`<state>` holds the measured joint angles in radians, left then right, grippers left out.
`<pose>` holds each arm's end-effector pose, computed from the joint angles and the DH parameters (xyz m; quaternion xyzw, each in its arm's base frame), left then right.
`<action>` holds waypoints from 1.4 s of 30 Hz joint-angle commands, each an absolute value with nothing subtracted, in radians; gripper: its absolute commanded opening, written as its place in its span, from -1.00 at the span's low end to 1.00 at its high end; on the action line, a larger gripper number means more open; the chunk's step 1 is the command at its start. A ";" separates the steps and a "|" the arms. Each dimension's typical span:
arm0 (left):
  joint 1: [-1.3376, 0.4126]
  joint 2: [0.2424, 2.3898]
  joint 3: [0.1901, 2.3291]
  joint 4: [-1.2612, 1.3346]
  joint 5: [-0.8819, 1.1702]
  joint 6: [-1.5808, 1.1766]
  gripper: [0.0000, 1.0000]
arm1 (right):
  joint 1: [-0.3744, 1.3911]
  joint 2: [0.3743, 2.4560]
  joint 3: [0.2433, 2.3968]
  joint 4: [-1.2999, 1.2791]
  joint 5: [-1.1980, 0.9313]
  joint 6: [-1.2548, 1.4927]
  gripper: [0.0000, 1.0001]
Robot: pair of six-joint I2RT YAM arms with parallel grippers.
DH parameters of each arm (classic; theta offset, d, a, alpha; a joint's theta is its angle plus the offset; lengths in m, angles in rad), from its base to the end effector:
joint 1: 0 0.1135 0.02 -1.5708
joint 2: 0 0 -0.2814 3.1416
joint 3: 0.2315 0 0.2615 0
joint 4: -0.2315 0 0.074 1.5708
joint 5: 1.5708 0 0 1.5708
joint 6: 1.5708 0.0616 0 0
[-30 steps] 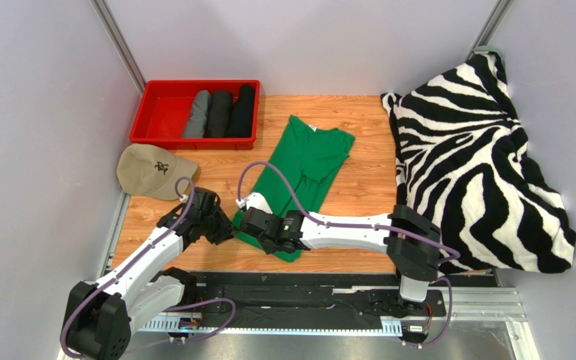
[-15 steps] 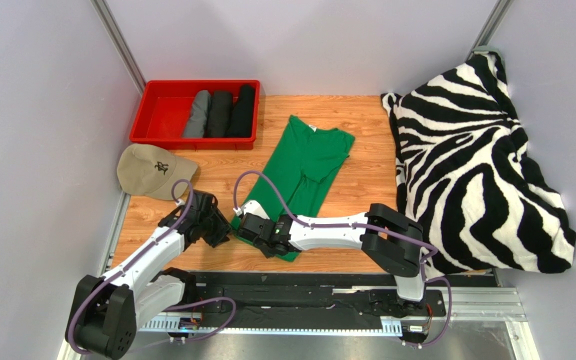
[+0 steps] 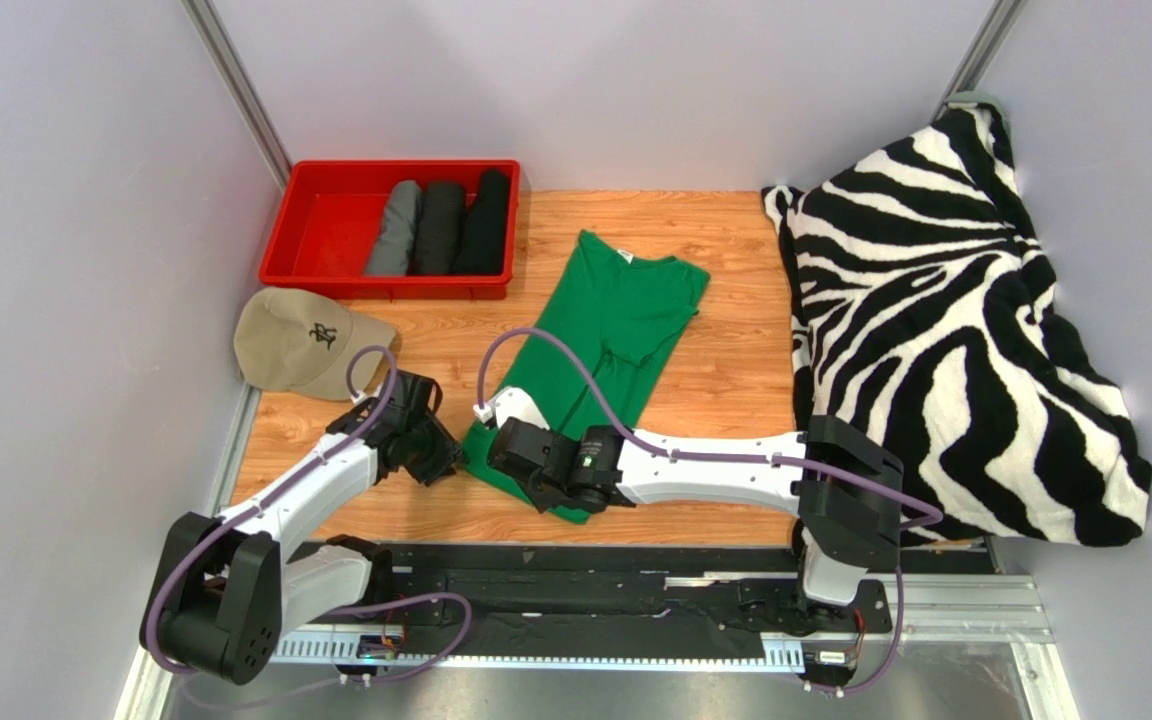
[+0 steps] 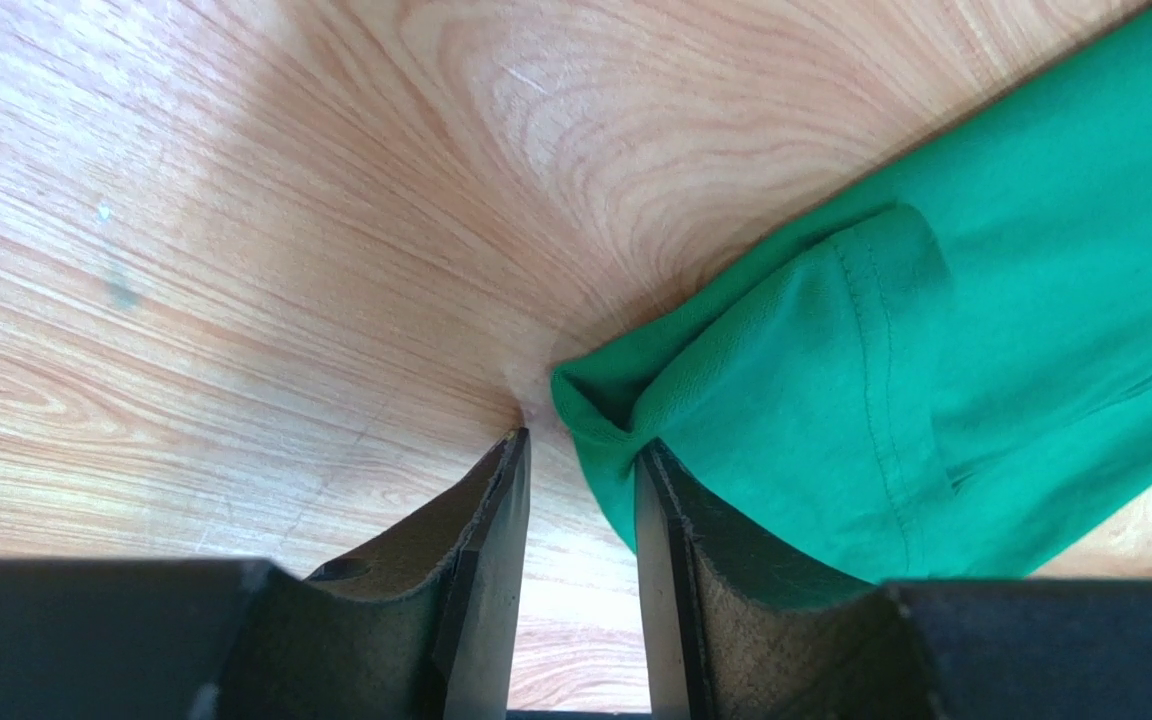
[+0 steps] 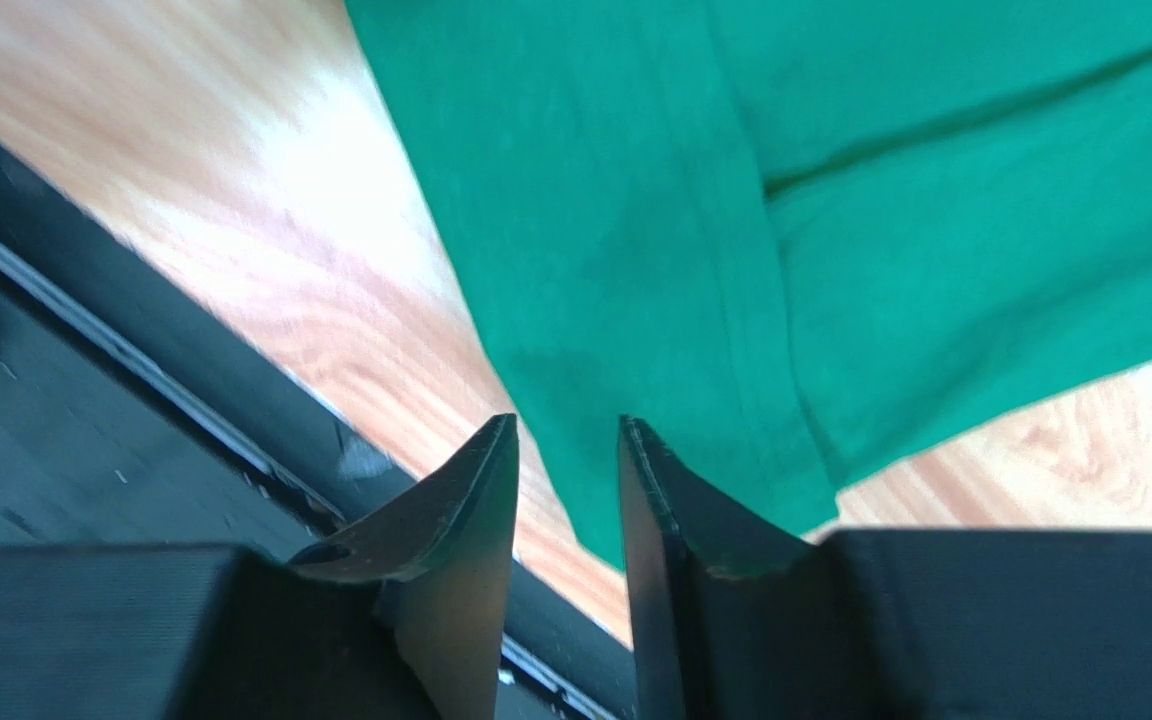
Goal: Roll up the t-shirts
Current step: Roll the T-shirt to the center of the board.
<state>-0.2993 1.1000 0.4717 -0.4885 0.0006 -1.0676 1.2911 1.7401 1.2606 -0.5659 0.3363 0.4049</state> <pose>0.1844 -0.0569 0.1414 -0.3651 0.9034 -0.1423 0.1743 0.1264 0.3665 0.2124 -0.3689 0.8788 0.0851 0.2906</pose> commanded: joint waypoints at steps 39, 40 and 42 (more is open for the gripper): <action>-0.301 1.186 0.600 -0.526 -0.132 -0.953 -0.76 | 1.405 1.799 1.129 -0.548 0.405 0.319 -0.58; -0.301 1.178 0.607 -0.546 -0.136 -0.948 -0.78 | 1.401 1.789 1.129 -0.546 0.379 0.316 -0.60; -0.301 1.157 0.617 -0.572 -0.147 -0.940 -0.85 | 1.391 1.763 1.131 -0.548 0.348 0.308 -0.61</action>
